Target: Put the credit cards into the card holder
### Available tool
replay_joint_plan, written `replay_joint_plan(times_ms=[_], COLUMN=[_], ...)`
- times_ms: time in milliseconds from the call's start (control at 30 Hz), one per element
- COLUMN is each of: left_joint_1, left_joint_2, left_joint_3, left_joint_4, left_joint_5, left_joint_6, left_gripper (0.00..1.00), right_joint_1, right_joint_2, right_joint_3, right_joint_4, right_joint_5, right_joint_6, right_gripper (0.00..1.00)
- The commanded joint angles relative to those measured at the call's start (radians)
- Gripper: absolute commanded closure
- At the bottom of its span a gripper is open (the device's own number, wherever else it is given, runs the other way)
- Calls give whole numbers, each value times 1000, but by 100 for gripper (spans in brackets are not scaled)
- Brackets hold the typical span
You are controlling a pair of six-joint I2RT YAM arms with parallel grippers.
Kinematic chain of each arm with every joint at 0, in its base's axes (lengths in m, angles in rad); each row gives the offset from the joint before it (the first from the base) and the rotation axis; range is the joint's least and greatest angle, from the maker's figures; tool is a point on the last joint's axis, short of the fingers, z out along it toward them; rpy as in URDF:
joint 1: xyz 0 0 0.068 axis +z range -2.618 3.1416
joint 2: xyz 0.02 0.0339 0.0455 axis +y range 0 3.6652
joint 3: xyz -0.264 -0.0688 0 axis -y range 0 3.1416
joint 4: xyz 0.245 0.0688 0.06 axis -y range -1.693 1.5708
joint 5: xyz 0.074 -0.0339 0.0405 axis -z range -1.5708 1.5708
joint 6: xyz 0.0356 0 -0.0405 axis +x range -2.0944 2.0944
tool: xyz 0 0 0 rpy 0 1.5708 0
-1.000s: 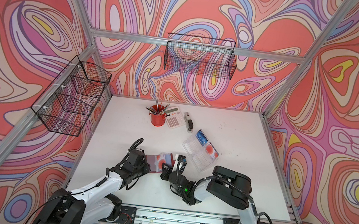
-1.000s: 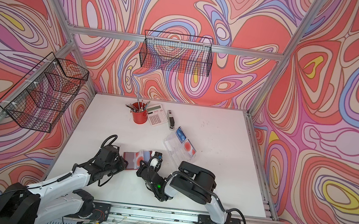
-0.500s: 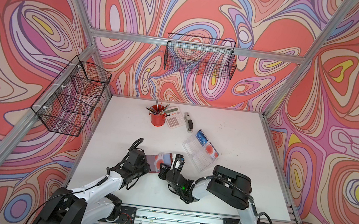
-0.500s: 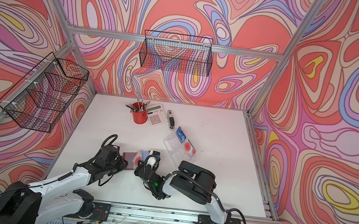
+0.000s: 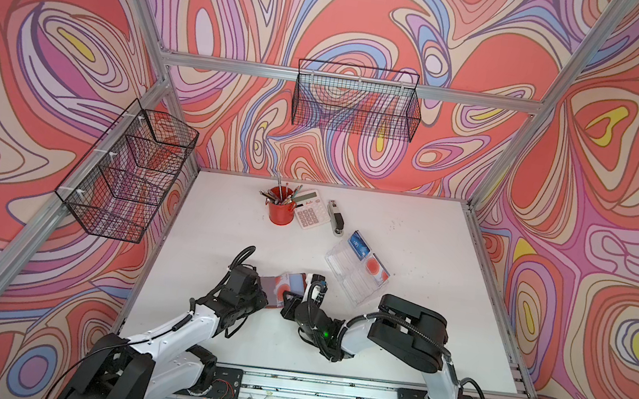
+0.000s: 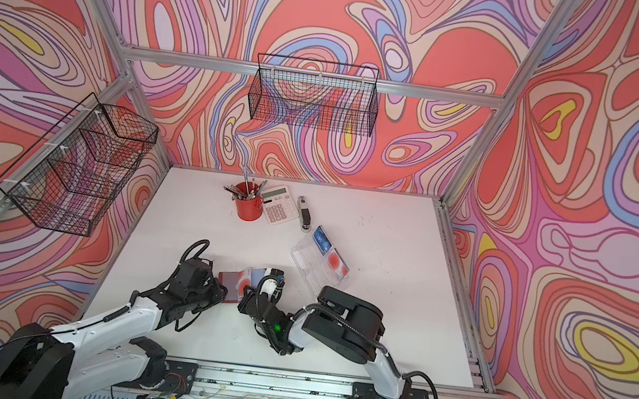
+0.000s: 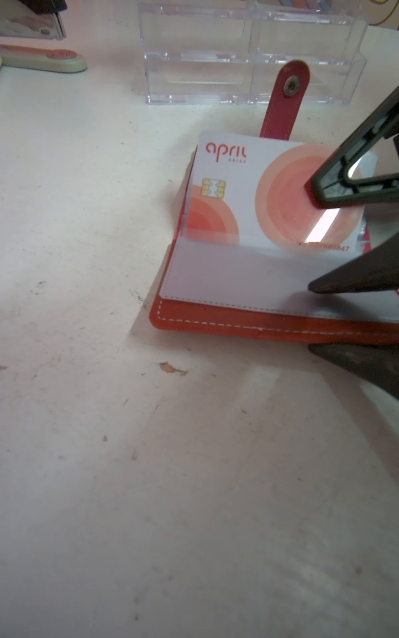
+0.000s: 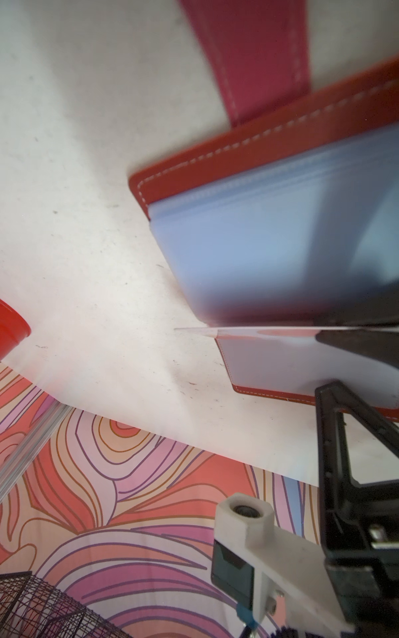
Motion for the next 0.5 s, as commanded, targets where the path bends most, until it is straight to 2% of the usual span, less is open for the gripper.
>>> replay_joint_plan(times_ms=[0, 167, 467], left_joint_1=[5, 5, 5], left_joint_2=[-10, -14, -11], left_joint_3=[9, 8, 8], left_joint_4=[-18, -17, -15], left_joint_5=[-1, 2, 9], left_joint_6=[5, 5, 9], left_gripper=[73, 73, 73], right_joint_1=[7, 14, 22], right_joint_2=[34, 39, 101], right_joint_3=[-28, -61, -18], right_joint_4=[-36, 12, 63], right_joint_5=[-64, -76, -133], right_joint_6=[56, 104, 105], right_gripper=[100, 100, 100])
